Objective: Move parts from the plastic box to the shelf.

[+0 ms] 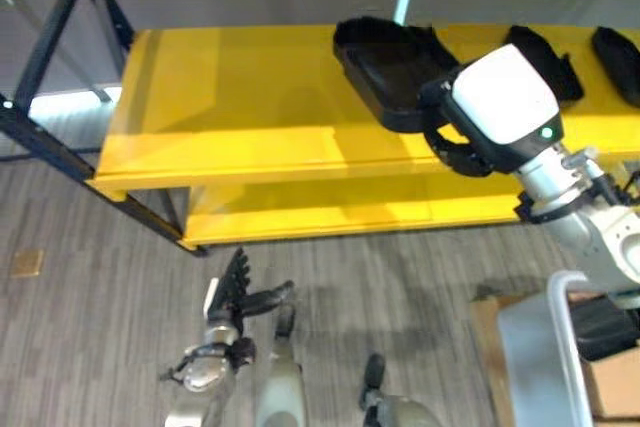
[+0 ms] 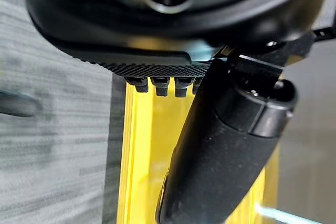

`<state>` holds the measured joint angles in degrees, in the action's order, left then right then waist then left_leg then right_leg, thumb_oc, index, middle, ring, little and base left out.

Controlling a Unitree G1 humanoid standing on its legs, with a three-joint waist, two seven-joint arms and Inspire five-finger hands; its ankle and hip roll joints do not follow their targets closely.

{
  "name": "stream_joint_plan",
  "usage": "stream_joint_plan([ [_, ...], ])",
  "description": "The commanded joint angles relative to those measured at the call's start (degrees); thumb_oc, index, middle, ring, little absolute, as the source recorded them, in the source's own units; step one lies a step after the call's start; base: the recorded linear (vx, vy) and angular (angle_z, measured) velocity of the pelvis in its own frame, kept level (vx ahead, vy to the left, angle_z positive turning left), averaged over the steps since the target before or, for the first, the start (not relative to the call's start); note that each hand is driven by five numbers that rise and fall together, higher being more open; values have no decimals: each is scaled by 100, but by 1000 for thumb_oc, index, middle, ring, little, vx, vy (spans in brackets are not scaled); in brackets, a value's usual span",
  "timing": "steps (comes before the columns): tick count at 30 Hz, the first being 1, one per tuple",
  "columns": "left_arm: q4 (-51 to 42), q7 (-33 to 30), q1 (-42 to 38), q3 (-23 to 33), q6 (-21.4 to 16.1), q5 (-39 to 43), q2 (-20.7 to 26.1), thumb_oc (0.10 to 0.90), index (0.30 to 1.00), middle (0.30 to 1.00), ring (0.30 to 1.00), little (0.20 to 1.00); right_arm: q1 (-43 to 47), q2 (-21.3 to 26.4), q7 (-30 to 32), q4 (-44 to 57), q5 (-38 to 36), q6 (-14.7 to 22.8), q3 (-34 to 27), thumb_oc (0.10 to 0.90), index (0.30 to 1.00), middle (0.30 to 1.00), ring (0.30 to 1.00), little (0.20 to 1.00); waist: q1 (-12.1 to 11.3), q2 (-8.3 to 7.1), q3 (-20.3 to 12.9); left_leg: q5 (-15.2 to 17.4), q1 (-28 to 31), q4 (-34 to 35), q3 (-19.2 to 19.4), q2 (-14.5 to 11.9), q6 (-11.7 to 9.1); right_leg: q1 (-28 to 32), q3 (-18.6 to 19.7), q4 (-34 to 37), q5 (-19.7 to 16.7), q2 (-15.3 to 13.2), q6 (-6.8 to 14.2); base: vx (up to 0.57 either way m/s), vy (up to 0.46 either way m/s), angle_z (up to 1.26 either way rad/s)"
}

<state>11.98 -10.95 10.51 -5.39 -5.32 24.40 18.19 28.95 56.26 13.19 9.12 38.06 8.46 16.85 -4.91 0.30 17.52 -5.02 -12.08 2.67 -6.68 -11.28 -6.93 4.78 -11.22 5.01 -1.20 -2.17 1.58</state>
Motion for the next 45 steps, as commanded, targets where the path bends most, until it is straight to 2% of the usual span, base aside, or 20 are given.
stream_joint_plan([
  [1,-606,-5,-33,78,-551,-45,363,900,1000,1000,1000,1000,434,-23,640,367,-157,-152,-892,400,300,300,300,300,-80,-348,-1248,-717,-127,98,295,288,159,88,84,-844,875,-442,291,227,208,-66],
  [4,-609,-21,-93,124,-583,-69,497,900,1000,1000,1000,1000,331,-69,647,369,-93,-221,-1021,400,300,300,300,300,-156,-484,-1293,-402,-184,-318,371,464,281,216,114,-669,666,-745,453,211,230,-25],
  [7,-607,-53,-184,117,-593,-62,598,900,1000,1000,1000,1000,433,-87,652,348,-45,-272,-952,400,300,300,300,300,-187,-580,-1316,-185,-298,-565,401,577,366,166,121,-574,507,-902,549,90,134,9],
  [14,-593,-137,-297,152,-582,-81,656,900,1000,1000,1000,1000,744,-106,572,276,15,-347,-738,400,300,300,300,300,-214,-718,-1378,3,-459,-721,419,733,457,81,78,-415,308,-1046,662,67,87,-1],
  [16,-629,-158,-260,183,-580,-73,639,900,1000,1000,1000,1000,1049,-182,485,152,26,-410,-482,400,300,300,300,300,-265,-779,-1392,59,-458,-687,430,787,499,24,78,-319,169,-1094,717,66,77,2],
  [25,-697,-209,-239,245,-607,-24,623,900,1000,1000,1000,1000,1473,-521,339,-180,-80,-453,20,400,300,300,300,300,-318,-829,-1389,68,-367,-580,464,782,534,-32,128,-279,75,-1117,753,7,8,-1],
  [30,-718,-244,-189,225,-628,22,553,900,1000,1000,1000,1000,1687,-1061,207,-612,-263,-498,400,400,300,300,300,300,-381,-827,-1387,105,-306,-533,482,797,562,-31,149,-186,35,-1137,777,-3,7,0],
  [37,-701,-266,-248,192,-684,89,596,900,1000,1000,1000,1000,2028,-1508,204,-1269,-527,-570,726,400,300,300,300,300,-476,-873,-1261,236,-447,-782,439,860,606,-83,158,-254,-14,-1183,791,-3,2,0],
  [43,-741,-293,-301,168,-716,113,739,900,1000,1000,1000,1000,2245,-1857,201,-1893,-681,-677,948,400,300,300,300,300,-628,-852,-1061,548,-571,-1171,442,986,772,-277,118,-726,-210,-1379,859,14,62,-2],
  [44,-747,-296,-355,136,-721,90,802,900,1000,1000,1000,1000,2169,-1934,218,-2017,-717,-708,920,400,300,300,300,300,-634,-785,-971,634,-585,-1292,392,1104,854,-464,135,-1243,-438,-1498,863,33,121,4],
  [45,-745,-297,-359,133,-722,89,804,900,1000,1000,1000,1000,2170,-1933,219,-2019,-717,-707,918,400,300,300,300,300,-633,-787,-972,637,-598,-1305,390,1109,860,-485,140,-1275,-426,-1505,869,16,134,9],
])
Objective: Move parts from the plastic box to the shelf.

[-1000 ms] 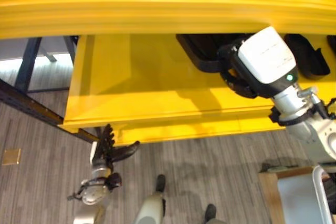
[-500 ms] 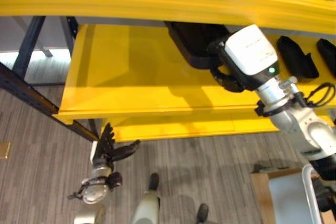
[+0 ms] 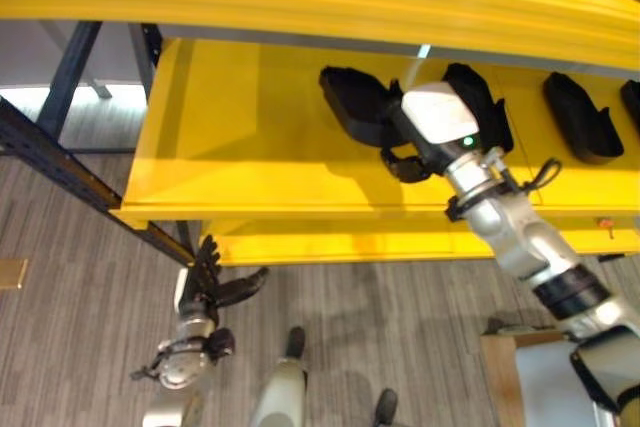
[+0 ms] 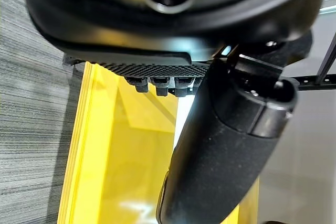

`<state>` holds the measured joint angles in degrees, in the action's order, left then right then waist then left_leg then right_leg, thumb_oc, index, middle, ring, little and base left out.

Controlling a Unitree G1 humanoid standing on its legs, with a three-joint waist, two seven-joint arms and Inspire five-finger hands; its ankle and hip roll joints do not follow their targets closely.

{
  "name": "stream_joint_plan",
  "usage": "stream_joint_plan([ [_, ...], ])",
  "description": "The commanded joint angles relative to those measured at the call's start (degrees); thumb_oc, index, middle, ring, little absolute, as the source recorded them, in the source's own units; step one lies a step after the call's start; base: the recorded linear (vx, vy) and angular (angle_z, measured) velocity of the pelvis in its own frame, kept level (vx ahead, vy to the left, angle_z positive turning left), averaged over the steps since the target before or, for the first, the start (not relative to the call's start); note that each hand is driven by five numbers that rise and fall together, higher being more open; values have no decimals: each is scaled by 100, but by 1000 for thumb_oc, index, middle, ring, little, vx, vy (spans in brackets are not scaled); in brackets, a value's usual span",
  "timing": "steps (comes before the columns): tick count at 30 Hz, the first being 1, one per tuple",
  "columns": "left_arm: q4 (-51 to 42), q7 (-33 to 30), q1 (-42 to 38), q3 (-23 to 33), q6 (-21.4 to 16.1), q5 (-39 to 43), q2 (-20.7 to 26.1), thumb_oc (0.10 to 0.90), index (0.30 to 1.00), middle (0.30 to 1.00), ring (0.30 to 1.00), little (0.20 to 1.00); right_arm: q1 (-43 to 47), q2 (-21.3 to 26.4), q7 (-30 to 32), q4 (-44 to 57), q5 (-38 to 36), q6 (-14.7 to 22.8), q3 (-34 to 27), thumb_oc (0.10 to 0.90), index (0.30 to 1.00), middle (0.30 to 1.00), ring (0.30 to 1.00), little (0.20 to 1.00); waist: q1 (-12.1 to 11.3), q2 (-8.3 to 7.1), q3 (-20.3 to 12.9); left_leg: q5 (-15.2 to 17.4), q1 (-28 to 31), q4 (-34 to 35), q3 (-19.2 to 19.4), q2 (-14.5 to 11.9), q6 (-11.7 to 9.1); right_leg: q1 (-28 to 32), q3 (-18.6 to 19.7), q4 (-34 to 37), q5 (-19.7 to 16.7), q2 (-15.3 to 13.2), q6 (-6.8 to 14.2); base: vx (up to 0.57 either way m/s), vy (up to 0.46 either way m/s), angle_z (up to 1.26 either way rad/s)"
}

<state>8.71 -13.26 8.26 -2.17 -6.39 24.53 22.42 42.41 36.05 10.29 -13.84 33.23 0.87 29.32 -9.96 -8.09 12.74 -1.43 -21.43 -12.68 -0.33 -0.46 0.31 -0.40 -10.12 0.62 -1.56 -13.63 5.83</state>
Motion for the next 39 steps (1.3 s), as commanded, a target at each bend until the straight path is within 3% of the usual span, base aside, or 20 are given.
stream_joint_plan([
  [1,-422,-48,-173,-221,-621,55,412,900,1000,1000,1000,1000,786,70,498,255,-243,42,-332,400,300,300,300,300,-97,106,-442,286,335,200,-303,90,179,-104,91,-1127,-551,-384,416,12,110,14],
  [2,-403,-34,-221,-259,-611,26,452,900,1000,1000,1000,1000,718,42,487,229,-256,39,-347,400,300,300,300,300,-60,175,-389,299,353,171,-368,158,228,-260,168,-1504,-719,-422,359,53,221,19],
  [3,-392,-4,-348,-367,-609,-18,538,900,1000,1000,1000,1000,646,-1,468,178,-270,23,-352,400,300,300,300,300,71,349,-230,311,456,141,-545,279,328,-635,450,-2324,-950,-319,199,41,175,33],
  [4,-387,-4,-359,-368,-610,-17,535,900,1000,1000,1000,1000,655,4,469,176,-271,23,-352,400,300,300,300,300,68,350,-235,286,432,146,-541,279,329,-674,460,-2345,-958,-320,197,16,148,50],
  [6,-376,12,-453,-410,-613,-72,617,900,1000,1000,1000,1000,723,-39,504,136,-316,19,-338,400,300,300,300,300,127,506,-98,277,474,161,-603,250,346,-1095,641,-2705,-908,-181,144,-17,45,60],
  [7,-386,6,-478,-411,-632,-73,625,900,1000,1000,1000,1000,803,-41,509,65,-320,11,-275,400,300,300,300,300,129,560,-53,297,513,189,-585,219,331,-1210,607,-2541,-805,-249,113,22,-6,30],
  [8,-372,-5,-497,-404,-645,-57,619,900,1000,1000,1000,1000,886,-39,510,1,-347,4,-247,400,300,300,300,300,150,578,-28,302,551,213,-588,212,308,-1329,634,-2261,-702,-267,106,73,-132,2],
  [9,-355,-53,-529,-337,-696,93,577,900,1000,1000,1000,1000,1083,-84,514,-100,-428,-4,-178,400,300,300,300,300,146,590,64,356,675,289,-515,94,165,-1446,492,-1318,-663,-529,238,95,-211,-13],
  [10,-350,-97,-512,-309,-725,152,544,900,1000,1000,1000,1000,1170,-108,519,-122,-424,-8,-135,400,300,300,300,300,148,576,109,411,736,280,-481,5,81,-1555,410,-807,-752,-675,343,87,-191,-19],
  [11,-348,-96,-511,-301,-727,154,539,900,1000,1000,1000,1000,1186,-114,523,-134,-426,-7,-121,400,300,300,300,300,148,605,133,437,779,279,-483,-24,76,-1450,377,-684,-806,-640,343,70,-178,-28],
  [12,-333,-146,-490,-266,-745,184,495,900,1000,1000,1000,1000,1233,-133,554,-118,-415,-18,-135,400,300,300,300,300,133,551,183,495,861,252,-443,-108,2,-1476,273,-401,-884,-676,429,71,-287,-28],
  [13,-302,-108,-438,-238,-743,278,421,900,1000,1000,1000,1000,1010,-131,487,-23,-411,-7,-199,400,300,300,300,300,107,416,149,440,815,247,-511,-120,-86,-1181,326,-268,-702,-574,428,63,-290,-23],
  [15,-315,-100,-423,-290,-733,333,361,900,1000,1000,1000,1000,930,-111,489,31,-431,-1,-241,400,300,300,300,300,132,398,89,341,764,350,-645,-176,-167,-1112,299,-309,-582,-481,411,23,-298,18],
  [17,-362,-58,-307,-293,-711,374,246,900,1000,1000,1000,1000,944,-127,487,117,-505,48,-221,400,300,300,300,300,135,474,8,110,785,594,-833,-395,-305,-1125,37,-648,-273,-335,302,19,-334,43],
  [25,-423,30,-261,-413,-686,401,305,900,1000,1000,1000,1000,1234,-202,474,-95,-653,63,61,400,300,300,300,300,143,732,97,-354,721,1068,-1124,-685,-439,-1408,-202,-1469,317,-95,138,-45,-150,34],
  [39,-398,-98,-389,-519,-738,449,280,900,1000,1000,1000,1000,1436,-606,641,-684,-911,-23,159,400,300,300,300,300,94,946,351,-313,663,945,-1234,-552,-421,-1683,-108,-2109,551,-202,124,-32,-14,4],
])
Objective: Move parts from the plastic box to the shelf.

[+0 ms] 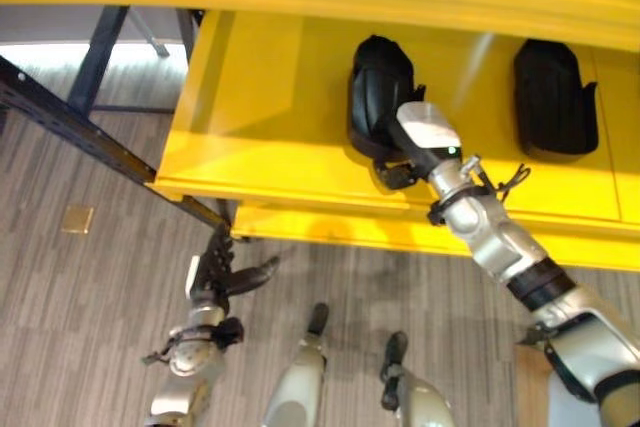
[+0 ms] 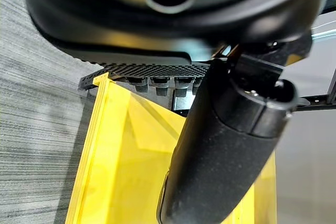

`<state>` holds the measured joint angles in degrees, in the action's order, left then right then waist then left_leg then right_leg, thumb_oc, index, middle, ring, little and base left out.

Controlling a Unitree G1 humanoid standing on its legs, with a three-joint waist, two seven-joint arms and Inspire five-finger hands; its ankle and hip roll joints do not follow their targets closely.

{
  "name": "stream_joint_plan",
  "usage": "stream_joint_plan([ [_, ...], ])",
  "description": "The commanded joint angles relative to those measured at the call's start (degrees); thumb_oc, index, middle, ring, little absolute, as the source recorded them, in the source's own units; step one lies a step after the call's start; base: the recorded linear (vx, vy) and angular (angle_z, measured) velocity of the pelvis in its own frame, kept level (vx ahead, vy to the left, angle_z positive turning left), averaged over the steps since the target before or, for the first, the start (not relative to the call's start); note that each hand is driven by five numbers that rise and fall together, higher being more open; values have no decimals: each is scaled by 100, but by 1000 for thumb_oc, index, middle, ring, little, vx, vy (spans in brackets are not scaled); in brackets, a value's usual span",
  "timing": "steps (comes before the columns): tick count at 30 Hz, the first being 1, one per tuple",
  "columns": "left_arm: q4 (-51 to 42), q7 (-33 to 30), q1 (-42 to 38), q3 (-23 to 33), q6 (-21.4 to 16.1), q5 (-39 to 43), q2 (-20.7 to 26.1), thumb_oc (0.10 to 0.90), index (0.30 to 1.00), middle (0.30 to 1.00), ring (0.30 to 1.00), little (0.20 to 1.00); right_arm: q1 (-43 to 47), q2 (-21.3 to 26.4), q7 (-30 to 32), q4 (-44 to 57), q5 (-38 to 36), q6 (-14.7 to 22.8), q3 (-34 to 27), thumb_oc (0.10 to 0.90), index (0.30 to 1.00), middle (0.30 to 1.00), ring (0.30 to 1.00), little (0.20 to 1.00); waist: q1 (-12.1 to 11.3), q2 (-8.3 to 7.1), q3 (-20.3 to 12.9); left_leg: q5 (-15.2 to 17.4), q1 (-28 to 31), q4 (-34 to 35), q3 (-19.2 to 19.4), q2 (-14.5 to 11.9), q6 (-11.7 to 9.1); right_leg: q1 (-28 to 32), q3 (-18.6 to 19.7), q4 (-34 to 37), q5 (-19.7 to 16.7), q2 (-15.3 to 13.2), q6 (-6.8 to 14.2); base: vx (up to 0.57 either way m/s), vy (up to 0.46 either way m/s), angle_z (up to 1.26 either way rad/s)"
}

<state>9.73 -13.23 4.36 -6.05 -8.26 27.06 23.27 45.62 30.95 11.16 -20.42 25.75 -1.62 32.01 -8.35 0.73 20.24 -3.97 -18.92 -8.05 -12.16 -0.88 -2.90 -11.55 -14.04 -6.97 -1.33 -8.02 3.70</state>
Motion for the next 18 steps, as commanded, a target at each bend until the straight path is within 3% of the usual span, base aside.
stream_joint_plan([
  [1,-515,-107,-21,-156,-567,215,202,900,1000,1000,1000,1000,1229,-152,596,-166,-192,201,-79,400,300,300,300,300,-71,92,-342,-51,375,453,-62,-483,-97,-609,311,-1355,512,-773,336,-42,21,8],
  [9,-497,-160,-92,-204,-605,257,221,900,1000,1000,1000,1000,1489,-169,734,-621,-225,107,-21,400,300,300,300,300,-95,144,-192,6,215,275,-61,-401,-81,-731,397,-1412,515,-790,311,-12,6,2],
  [18,-465,-157,-229,-240,-614,195,222,900,1000,1000,1000,1000,1499,190,614,-904,71,-14,112,400,300,300,300,300,-7,176,18,43,120,188,11,-378,-80,-837,450,-1367,432,-782,315,-5,3,-2],
])
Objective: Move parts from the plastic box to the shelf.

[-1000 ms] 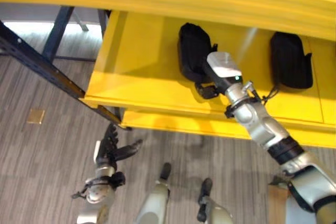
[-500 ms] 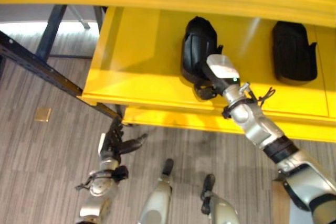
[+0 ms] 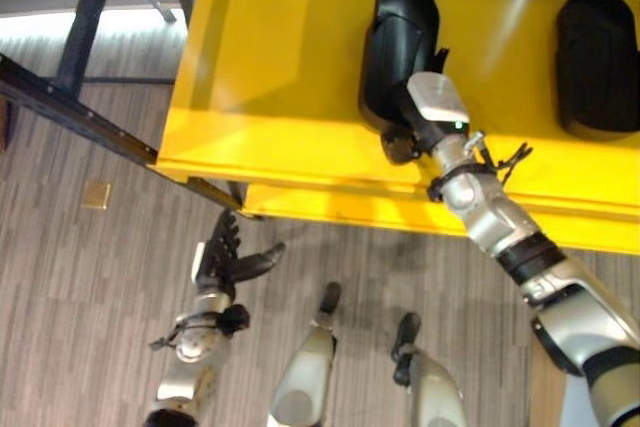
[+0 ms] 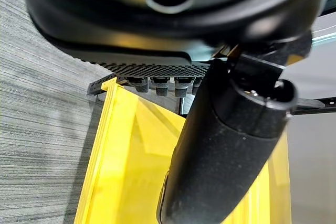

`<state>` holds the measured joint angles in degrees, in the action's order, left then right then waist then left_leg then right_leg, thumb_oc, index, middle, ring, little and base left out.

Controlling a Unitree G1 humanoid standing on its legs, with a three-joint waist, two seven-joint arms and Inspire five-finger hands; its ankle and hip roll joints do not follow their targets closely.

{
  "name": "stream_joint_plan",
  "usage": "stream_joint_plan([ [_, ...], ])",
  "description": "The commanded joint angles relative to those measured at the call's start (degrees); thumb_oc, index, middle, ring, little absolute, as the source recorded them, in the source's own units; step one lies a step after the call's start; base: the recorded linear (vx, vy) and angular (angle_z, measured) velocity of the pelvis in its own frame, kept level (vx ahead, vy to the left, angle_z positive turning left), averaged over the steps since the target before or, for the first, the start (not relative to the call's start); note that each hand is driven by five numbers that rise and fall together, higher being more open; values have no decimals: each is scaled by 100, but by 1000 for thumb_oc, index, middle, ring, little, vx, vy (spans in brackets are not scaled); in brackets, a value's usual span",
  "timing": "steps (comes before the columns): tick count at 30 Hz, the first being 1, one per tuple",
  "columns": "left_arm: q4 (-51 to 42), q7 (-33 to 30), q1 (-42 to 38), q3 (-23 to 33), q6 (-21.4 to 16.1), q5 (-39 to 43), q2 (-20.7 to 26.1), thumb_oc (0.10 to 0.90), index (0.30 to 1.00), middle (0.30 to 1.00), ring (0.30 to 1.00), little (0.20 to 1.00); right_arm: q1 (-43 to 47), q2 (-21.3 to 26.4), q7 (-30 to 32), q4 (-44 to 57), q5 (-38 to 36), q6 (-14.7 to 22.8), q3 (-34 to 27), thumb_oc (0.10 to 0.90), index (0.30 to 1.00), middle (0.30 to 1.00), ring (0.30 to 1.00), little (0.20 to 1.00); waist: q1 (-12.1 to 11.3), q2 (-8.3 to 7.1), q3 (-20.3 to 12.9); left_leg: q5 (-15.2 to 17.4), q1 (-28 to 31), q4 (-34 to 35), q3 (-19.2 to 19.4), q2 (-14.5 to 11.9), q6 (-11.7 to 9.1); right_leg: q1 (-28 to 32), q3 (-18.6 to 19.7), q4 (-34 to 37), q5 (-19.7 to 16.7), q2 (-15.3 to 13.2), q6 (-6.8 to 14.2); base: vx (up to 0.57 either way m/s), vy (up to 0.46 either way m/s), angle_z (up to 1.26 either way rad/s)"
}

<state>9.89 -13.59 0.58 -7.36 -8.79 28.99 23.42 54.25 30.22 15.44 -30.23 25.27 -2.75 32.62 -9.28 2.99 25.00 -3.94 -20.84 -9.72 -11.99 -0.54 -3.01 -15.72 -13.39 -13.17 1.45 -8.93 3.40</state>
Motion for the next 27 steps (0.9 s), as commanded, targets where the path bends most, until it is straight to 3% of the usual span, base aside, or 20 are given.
stream_joint_plan([
  [1,-489,-131,148,-108,-569,-1,209,900,1000,1000,1000,1000,656,301,175,62,135,92,61,400,300,300,300,300,95,-52,-452,43,310,360,-1,-415,-69,-436,395,-740,148,-688,347,-11,18,-8],
  [27,-486,-116,126,-75,-596,-7,200,900,1000,1000,1000,1000,910,892,-28,-141,403,111,414,400,300,300,300,300,329,-223,-440,50,484,579,191,-583,-92,-515,586,-615,90,-542,354,0,0,-3],
])
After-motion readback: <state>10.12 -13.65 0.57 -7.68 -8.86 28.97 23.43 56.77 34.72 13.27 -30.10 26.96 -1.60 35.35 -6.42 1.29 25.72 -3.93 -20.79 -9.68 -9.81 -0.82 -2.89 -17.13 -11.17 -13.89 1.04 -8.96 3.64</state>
